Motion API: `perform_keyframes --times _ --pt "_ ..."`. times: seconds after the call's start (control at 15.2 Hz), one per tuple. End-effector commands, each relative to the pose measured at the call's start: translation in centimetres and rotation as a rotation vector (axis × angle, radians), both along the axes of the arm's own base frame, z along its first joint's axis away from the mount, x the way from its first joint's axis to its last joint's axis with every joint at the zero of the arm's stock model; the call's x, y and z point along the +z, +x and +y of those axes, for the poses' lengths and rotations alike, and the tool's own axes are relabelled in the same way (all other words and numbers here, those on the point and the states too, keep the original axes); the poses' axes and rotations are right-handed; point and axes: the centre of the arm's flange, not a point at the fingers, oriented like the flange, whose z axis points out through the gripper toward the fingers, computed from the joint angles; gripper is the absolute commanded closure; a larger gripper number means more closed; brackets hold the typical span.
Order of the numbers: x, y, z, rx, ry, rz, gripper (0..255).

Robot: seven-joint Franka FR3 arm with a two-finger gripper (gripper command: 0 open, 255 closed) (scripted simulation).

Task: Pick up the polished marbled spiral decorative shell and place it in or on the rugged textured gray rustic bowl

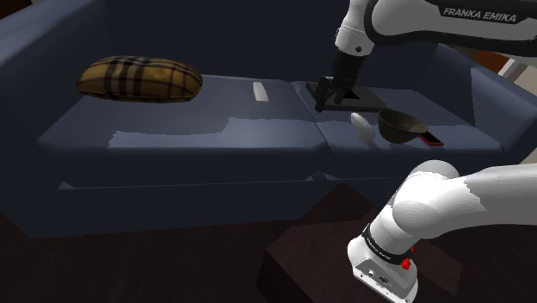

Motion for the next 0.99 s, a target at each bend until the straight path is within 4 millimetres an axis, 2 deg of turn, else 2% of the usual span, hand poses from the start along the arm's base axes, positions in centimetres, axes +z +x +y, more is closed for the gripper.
perform_keyframes --times 0.0,0.92 --pt "0.0 0.0 0.0 0.000 0.000 0.000 0" --pt "-5.1 -4.8 -16.6 -0.102 -0.045 -0.081 0"
